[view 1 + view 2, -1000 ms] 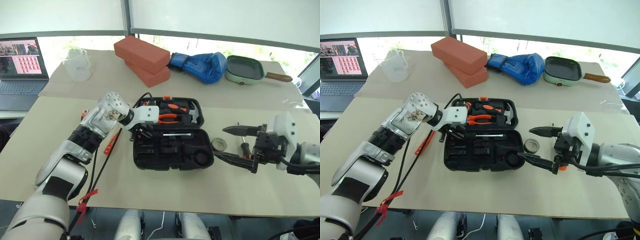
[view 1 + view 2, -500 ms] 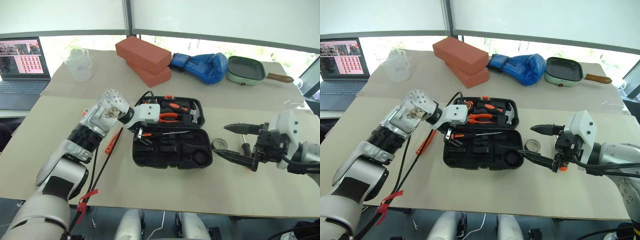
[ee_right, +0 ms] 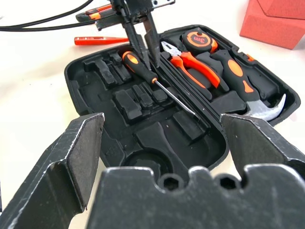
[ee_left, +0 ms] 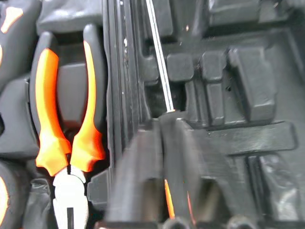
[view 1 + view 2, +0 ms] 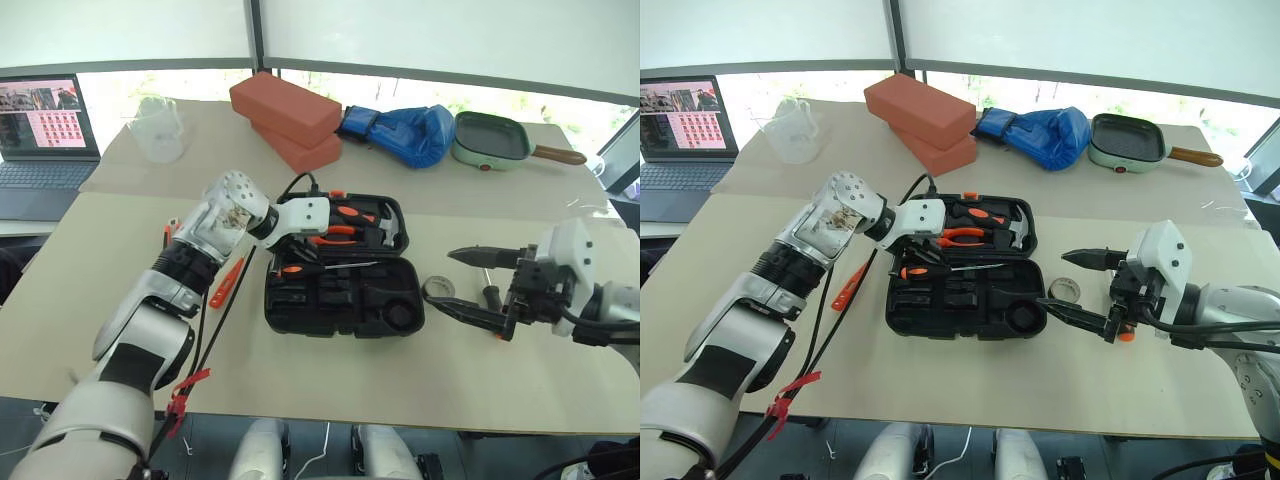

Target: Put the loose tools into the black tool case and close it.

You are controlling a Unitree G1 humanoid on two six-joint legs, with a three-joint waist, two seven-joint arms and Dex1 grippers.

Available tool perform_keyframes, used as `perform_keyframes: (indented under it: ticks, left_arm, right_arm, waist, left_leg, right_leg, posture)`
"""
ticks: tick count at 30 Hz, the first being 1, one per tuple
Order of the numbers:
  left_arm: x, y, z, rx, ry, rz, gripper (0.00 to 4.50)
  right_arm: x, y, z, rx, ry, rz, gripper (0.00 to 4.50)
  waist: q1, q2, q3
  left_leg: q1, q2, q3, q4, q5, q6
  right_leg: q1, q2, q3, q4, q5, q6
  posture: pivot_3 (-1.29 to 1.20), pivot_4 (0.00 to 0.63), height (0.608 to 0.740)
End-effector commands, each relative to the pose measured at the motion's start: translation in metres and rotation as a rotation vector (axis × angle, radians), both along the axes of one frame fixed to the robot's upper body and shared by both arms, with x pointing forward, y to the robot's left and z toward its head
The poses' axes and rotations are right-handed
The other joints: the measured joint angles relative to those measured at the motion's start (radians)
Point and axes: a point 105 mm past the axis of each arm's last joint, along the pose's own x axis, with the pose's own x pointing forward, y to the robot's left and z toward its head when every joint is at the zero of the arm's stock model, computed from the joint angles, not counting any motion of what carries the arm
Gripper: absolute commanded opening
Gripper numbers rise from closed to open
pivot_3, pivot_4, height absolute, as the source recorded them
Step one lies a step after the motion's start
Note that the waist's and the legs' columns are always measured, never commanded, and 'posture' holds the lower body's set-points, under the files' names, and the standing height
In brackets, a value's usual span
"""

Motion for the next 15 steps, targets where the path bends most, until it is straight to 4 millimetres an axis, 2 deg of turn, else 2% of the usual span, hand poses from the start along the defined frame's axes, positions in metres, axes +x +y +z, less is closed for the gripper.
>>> perform_keyframes:
  ticks: [1,9,15]
  left_arm:
    - [0.000,-0.004,0.009,-0.003,-0.033,-0.037,0.03]
    - [-0.003,-0.001,-0.010,0.089,-0.045,-0.077,0.03]
    - [0.008,-0.004,-0.020,0.163,-0.195,-0.120,0.03]
  right_arm:
    - [-0.003,0.000,0.008,0.005,-0.043,0.002,4.50]
    - [-0.003,-0.001,0.007,0.007,-0.041,-0.014,4.50]
    - [-0.002,-0.001,0.006,0.006,-0.041,-0.018,4.50]
  waist:
    - [0.000,0.000,0.000]
    - [0.000,0.000,0.000]
    - [0.002,0.000,0.000]
  left_leg:
    - [0.000,0.000,0.000,0.000,0.000,0.000]
    - [0.000,0.000,0.000,0.001,0.000,0.000]
    - [0.002,0.000,0.000,0.004,0.000,0.000]
  right_leg:
    - [0.000,0.000,0.000,0.000,0.000,0.000]
    - [0.000,0.000,0.000,0.004,0.000,0.000]
    - [0.002,-0.001,0.000,0.005,0.000,0.000]
  posture:
    - [0.00,0.150,0.738]
    - [0.00,0.150,0.738]
    - [0.00,0.150,0.738]
